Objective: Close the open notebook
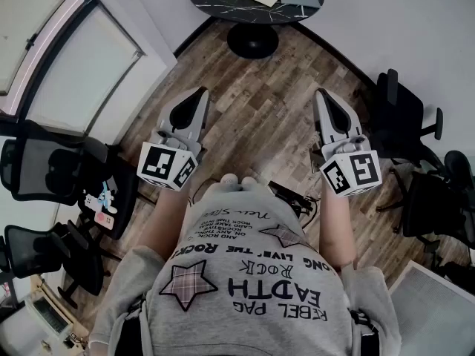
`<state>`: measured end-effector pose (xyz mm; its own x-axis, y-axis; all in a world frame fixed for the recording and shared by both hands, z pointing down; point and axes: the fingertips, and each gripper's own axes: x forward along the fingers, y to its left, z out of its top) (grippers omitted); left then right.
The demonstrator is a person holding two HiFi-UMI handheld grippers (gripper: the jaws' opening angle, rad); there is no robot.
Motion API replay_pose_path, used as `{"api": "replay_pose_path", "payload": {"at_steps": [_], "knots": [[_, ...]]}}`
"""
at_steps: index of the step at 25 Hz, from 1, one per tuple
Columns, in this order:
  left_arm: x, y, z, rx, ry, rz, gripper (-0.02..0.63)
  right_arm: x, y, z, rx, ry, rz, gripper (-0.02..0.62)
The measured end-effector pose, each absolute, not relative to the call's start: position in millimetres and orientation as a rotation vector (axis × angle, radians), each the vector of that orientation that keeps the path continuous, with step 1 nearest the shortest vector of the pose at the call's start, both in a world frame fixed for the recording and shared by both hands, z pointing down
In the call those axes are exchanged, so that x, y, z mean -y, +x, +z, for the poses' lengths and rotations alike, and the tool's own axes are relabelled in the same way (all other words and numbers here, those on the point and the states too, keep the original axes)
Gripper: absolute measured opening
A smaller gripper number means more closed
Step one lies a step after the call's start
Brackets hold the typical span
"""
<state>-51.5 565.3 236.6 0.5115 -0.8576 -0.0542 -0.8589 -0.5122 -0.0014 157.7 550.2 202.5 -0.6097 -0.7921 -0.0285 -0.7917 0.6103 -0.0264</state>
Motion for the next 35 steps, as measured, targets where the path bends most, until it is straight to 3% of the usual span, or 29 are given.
{"api": "replay_pose_path", "payload": {"at_steps": [22,35], "knots": [[-533.7,-26.6,243.7,-1.584,-2.683,0.068,-0.003,-511.9,187.8,220.4,-2.743,-1.325,-0.166,0.012],[-430.8,-33.2,249.9,-1.508,-2.692,0.046,-0.003,-415.1,168.1,221.8,-2.749,-1.346,-0.138,0.012]]}}
